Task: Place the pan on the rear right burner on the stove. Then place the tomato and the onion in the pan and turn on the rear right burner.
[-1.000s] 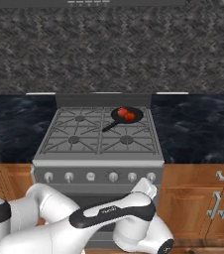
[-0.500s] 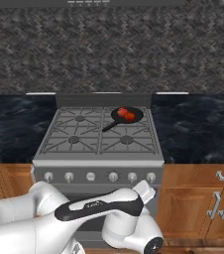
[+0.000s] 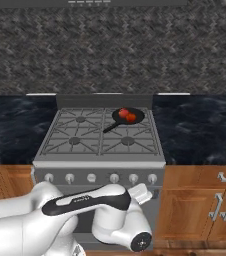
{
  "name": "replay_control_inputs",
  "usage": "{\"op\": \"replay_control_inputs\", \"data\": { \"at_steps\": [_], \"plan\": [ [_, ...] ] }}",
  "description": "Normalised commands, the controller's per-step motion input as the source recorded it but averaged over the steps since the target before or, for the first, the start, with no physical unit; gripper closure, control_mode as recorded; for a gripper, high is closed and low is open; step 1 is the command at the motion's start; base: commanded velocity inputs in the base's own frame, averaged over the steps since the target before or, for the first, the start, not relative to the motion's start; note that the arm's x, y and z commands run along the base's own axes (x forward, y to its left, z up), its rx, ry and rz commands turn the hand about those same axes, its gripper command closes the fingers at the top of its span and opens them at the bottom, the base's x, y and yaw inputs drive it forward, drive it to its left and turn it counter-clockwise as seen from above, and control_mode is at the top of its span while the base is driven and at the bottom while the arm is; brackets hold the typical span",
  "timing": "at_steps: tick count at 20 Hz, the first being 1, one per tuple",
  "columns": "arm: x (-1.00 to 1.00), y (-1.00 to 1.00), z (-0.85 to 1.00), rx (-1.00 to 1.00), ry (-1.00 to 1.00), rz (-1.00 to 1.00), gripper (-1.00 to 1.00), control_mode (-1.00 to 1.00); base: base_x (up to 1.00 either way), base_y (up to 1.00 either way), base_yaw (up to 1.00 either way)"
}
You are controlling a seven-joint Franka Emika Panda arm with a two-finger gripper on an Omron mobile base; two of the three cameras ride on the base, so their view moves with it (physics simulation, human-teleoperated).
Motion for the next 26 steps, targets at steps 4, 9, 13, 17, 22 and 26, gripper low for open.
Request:
{"op": "replay_control_inputs", "data": {
  "at_steps": [4, 9, 13, 17, 22, 26],
  "plan": [
    [0.11, 0.00, -0.17, 0.11, 0.00, -0.06, -1.00, -1.00, 0.00, 0.00, 0.00],
    [0.17, 0.00, -0.21, 0.11, 0.00, -0.01, -1.00, -1.00, 0.00, 0.00, 0.00],
    [0.09, 0.00, -0.11, 0.08, -0.04, 0.00, -1.00, -1.00, 0.00, 0.00, 0.00],
    [0.00, -0.01, -0.05, 0.07, -0.07, -0.01, -1.00, -1.00, 0.00, 0.00, 0.00],
    [0.01, 0.00, -0.04, 0.03, -0.08, -0.02, -1.00, -1.00, 0.00, 0.00, 0.00],
    [0.08, 0.00, -0.14, 0.02, -0.03, -0.03, -1.00, -1.00, 0.00, 0.00, 0.00]
  ]
}}
